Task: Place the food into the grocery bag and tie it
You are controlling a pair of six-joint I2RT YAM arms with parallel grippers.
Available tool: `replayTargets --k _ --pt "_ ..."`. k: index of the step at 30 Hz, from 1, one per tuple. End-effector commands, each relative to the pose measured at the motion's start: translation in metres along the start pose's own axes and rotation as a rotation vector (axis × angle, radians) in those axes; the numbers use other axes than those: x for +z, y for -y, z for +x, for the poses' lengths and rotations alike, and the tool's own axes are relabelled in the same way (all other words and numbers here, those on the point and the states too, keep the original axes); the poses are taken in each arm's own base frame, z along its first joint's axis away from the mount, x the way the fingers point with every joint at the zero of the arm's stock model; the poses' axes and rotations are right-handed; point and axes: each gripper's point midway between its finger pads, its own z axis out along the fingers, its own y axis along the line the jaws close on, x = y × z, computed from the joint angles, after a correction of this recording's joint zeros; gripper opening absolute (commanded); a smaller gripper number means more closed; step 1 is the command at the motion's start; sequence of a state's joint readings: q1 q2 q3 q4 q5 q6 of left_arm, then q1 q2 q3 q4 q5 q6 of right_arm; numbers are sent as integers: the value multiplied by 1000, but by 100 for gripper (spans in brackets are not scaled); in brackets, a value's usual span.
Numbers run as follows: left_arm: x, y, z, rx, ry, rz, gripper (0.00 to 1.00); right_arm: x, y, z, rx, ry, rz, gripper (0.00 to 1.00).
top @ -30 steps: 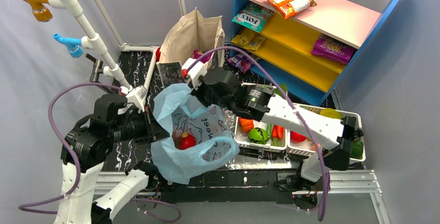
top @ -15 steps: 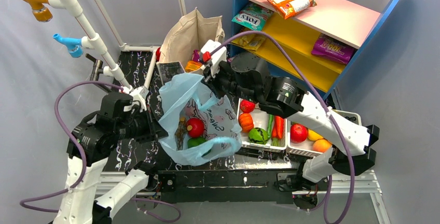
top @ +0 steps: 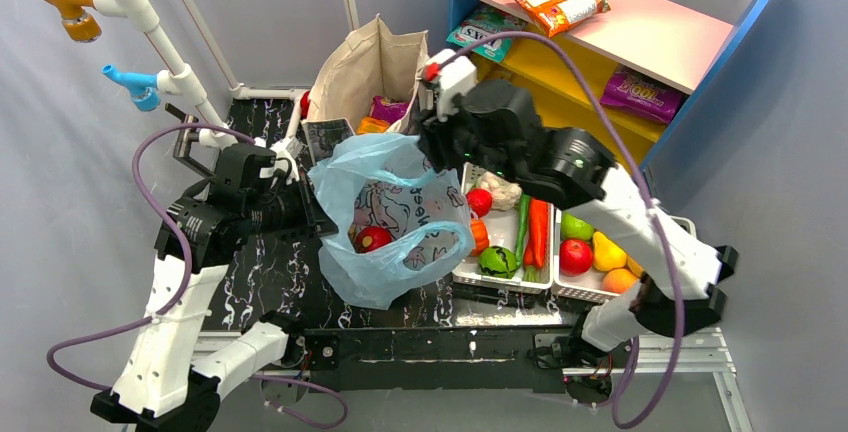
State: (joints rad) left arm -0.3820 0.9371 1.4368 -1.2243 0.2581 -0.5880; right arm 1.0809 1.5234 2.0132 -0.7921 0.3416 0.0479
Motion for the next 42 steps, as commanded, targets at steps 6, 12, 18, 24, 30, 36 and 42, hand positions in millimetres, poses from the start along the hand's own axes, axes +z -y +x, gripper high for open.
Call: replayTargets --k 6,12,18,24,30,36,42 --pt "0 13 -7 16 1 48 0 -96 116 58 341 3 468 55" --pt "4 16 -7 18 -16 65 0 -115 154 145 489 -220 707 56" --pt "1 16 -5 21 -20 66 0 -139 181 221 662 -471 909 59" --pt "-2 14 -2 28 -21 60 0 -174 203 270 779 -616 1137 68" --pt "-3 15 -1 38 -32 67 0 -153 210 296 914 -566 1076 68" --pt "-7 16 0 50 -32 65 0 -134 221 308 968 -517 1015 74" --pt "-11 13 1 61 -25 52 0 -131 238 330 1029 -528 1017 83"
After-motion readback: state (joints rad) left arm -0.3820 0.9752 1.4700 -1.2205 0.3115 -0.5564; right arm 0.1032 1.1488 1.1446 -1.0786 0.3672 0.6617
